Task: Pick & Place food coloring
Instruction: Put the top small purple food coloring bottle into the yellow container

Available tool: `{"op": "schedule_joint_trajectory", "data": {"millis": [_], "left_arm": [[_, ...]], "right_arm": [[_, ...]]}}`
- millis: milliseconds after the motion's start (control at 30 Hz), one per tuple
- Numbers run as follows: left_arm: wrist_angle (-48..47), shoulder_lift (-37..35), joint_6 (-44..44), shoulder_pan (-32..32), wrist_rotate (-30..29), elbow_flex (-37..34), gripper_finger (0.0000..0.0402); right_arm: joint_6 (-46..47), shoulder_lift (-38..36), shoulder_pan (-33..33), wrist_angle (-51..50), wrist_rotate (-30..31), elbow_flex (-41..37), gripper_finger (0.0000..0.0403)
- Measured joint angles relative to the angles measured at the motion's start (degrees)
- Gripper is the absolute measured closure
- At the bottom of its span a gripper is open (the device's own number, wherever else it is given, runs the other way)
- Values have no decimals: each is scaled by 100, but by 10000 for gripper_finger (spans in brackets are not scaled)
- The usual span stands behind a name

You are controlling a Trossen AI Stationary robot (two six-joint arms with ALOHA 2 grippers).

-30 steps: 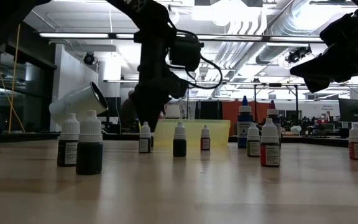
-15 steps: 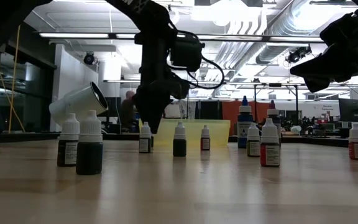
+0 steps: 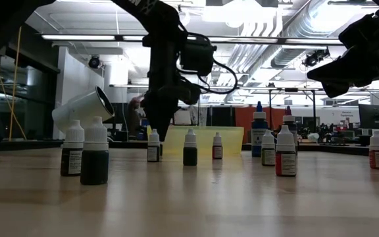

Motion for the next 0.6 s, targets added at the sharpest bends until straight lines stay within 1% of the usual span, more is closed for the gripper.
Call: {"op": "schedule_joint_trajectory", "data": {"millis": [467,600], "left_arm": [[-4,95,42,-1,-17,10,352],[-309,140,86,0,-15,222,358]], "right_arm": [[0,0,1,2,-2,0,402],[0,0,2,2,-2,-2,402]]}}
